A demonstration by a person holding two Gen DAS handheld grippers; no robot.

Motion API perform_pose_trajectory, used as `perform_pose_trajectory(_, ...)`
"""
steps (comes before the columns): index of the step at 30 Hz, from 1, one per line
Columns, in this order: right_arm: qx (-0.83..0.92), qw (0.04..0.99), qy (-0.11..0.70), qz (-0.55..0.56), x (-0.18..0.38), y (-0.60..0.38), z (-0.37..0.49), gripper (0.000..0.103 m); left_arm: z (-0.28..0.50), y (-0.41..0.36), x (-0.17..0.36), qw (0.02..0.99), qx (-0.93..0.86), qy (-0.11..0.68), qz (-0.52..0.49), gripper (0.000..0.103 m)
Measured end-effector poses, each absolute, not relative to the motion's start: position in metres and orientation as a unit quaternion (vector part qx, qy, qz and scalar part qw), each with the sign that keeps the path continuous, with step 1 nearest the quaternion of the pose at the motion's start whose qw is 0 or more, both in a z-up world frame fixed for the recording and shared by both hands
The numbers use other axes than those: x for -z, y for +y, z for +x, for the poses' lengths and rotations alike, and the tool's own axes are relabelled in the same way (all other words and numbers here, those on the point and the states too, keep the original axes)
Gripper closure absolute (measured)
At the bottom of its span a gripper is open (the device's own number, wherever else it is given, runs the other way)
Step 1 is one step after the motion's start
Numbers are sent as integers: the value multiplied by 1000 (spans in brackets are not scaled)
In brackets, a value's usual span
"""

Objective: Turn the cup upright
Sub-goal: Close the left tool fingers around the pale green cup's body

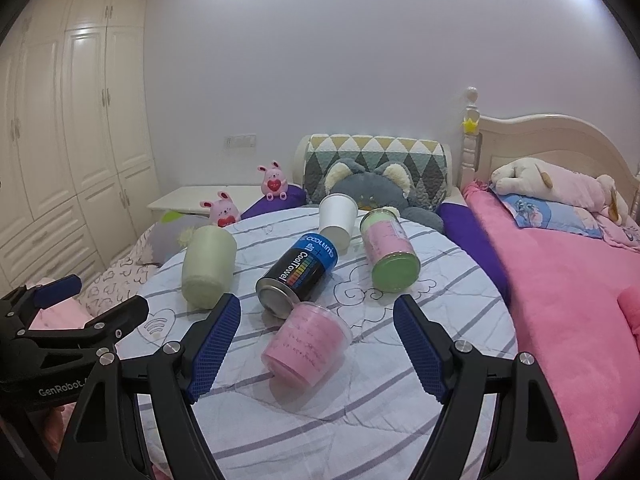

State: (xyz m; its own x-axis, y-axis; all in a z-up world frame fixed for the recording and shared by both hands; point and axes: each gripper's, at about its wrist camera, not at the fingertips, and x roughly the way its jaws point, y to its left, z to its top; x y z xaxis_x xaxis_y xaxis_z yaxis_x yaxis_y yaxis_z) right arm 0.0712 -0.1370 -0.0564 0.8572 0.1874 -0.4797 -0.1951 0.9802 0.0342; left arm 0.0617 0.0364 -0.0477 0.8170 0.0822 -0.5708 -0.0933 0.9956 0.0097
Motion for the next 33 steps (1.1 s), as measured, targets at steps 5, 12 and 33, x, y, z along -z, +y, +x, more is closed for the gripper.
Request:
perform_pose_trajectory(5,-100,961,256,-9,60,-132,82,23,74,44,53,949,-49,310,-22,0)
perform_pose_trajectory(12,-100,959,266,-7,65,-128,101,23,98,58,64,940,-64,330,-52,0)
perform_pose_trajectory(33,-125,950,286,17,83,-140,150,23,203,54,109,899,-96,418,-84,0)
